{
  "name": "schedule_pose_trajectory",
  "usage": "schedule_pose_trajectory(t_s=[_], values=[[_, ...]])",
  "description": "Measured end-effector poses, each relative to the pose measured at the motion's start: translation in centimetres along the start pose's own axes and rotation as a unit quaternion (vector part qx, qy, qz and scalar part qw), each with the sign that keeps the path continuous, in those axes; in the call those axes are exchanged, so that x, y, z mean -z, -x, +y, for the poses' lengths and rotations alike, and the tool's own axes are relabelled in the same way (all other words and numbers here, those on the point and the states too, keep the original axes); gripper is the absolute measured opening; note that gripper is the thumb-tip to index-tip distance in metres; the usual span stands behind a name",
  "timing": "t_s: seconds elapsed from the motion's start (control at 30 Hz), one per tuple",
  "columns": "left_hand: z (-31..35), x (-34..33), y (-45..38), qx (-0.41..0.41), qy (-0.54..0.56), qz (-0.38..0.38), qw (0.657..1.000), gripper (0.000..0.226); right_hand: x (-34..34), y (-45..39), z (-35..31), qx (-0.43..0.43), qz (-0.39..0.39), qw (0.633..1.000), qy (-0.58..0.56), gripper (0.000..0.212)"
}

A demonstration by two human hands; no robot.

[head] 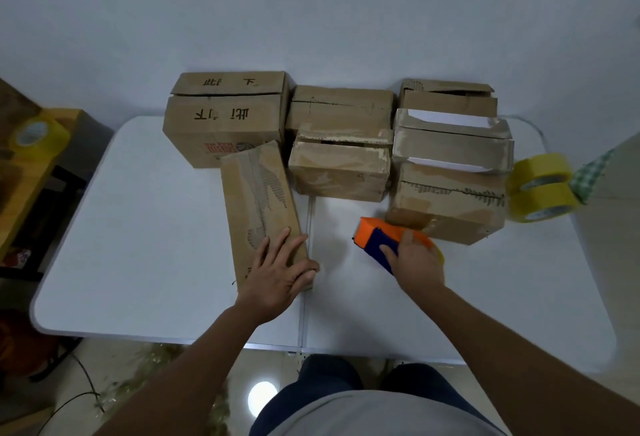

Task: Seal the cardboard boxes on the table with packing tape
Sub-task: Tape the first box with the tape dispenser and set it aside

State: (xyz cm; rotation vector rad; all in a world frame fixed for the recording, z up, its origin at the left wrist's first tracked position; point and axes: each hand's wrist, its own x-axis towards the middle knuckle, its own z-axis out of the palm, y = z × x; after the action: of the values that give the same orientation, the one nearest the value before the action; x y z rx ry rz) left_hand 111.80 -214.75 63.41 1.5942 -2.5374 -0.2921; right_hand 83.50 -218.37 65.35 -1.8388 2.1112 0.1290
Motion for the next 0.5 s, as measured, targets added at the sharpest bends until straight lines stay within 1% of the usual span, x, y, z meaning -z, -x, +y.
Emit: schedule_pose_trajectory(t_s=[0.1,0.13,0.2,0.23,0.27,0.3,0.33,0.37,0.4,0.43,0.47,0.5], values=[[-0.1,0.1,0.0,0.000,0.001,-0.007,1.000,0.031,-2.5,0.7,0.0,0.008,-0.061,0.996,-0.068,0.040],[0.0,0.1,0.0,-0.001,-0.002,-0.008,1.000,0.033,-3.0,0.9,0.1,0.005,-0.055,0.995,-0.081,0.039],[0.0,0.2,0.0,-0.003,-0.001,-0.011,1.000,0.034,-3.2,1.3,-0.2,0.030,0.016,0.994,-0.100,0.033],[0.0,0.2,0.0,-0.003,0.001,-0.012,1.000,0.034,-3.0,1.5,-0.8,0.050,0.035,0.990,-0.127,0.027],[0.0,0.3,0.0,-0.002,0.002,-0.014,1.000,0.034,-2.8,1.9,-1.6,0.062,0.020,0.978,-0.199,0.019],[0.0,0.3,0.0,-0.001,0.002,-0.017,1.000,0.033,-2.5,2.2,-2.6,0.047,-0.038,0.951,-0.303,0.016],[0.0,0.3,0.0,0.001,0.004,-0.020,1.000,0.032,-2.2,2.6,-3.6,0.015,-0.129,0.898,-0.420,0.023],[0.0,0.3,0.1,0.002,0.007,-0.023,1.000,0.032,-2.1,3.1,-4.6,-0.014,-0.216,0.830,-0.514,0.037],[0.1,0.3,0.1,0.002,0.011,-0.023,1.000,0.032,-2.3,3.4,-5.3,-0.033,-0.274,0.775,-0.568,0.049],[0.0,0.3,0.1,0.002,0.012,-0.023,1.000,0.032,-2.4,3.6,-5.9,-0.038,-0.306,0.745,-0.592,0.057],[0.0,0.3,0.1,0.001,0.009,-0.021,1.000,0.033,-2.4,3.8,-6.2,-0.038,-0.322,0.727,-0.605,0.058],[0.0,0.3,0.1,-0.001,0.004,-0.019,1.000,0.033,-2.4,3.8,-6.5,-0.046,-0.326,0.716,-0.615,0.052]])
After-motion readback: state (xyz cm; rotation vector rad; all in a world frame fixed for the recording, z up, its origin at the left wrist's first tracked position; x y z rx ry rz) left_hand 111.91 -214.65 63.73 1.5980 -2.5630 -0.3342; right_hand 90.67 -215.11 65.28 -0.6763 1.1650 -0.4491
